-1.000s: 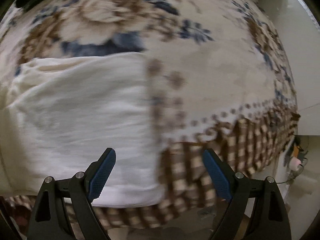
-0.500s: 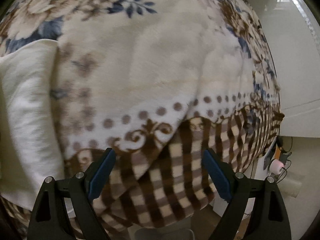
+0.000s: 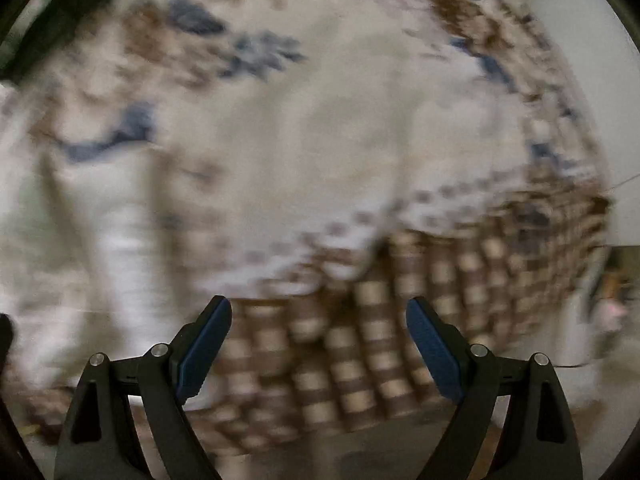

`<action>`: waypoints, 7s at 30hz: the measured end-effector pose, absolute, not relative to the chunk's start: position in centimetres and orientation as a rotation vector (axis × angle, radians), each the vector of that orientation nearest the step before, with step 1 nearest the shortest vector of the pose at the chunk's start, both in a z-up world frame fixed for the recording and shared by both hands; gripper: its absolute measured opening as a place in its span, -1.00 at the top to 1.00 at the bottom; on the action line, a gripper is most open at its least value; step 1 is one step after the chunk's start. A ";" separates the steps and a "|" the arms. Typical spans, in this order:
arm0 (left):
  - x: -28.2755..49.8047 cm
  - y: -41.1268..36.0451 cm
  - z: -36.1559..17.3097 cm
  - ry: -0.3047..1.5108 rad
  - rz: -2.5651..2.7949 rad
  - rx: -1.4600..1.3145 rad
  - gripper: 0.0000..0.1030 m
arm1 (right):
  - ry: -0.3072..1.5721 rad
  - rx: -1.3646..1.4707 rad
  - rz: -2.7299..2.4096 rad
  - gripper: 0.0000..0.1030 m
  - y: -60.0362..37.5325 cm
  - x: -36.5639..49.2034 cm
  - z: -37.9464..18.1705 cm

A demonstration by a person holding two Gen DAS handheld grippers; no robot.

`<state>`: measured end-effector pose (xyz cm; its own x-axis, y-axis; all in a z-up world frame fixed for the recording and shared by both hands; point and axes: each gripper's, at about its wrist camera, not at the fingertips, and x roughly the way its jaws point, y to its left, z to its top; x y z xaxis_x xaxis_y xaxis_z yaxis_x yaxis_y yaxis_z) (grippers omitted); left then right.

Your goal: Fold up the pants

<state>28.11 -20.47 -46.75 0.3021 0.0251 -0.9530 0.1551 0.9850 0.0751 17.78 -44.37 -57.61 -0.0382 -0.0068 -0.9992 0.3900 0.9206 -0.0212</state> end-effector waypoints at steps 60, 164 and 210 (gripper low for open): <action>42.7 -9.9 -61.9 1.562 -0.223 -0.394 0.24 | 1.506 0.823 -0.054 0.78 -51.2 23.2 -64.1; 51.4 -3.9 -36.9 1.302 -0.417 -0.453 0.38 | 1.043 1.039 0.078 0.27 -33.5 32.9 -38.9; 77.9 4.8 -44.0 1.232 -0.112 -0.104 -0.94 | 1.210 0.342 -0.143 -0.77 -22.1 71.4 -45.1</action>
<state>77.94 4.79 -44.04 0.3283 -0.1420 -0.9338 0.0290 0.9897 -0.1403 71.44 -22.09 -45.08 0.3520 0.0730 -0.9332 0.2884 0.9400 0.1823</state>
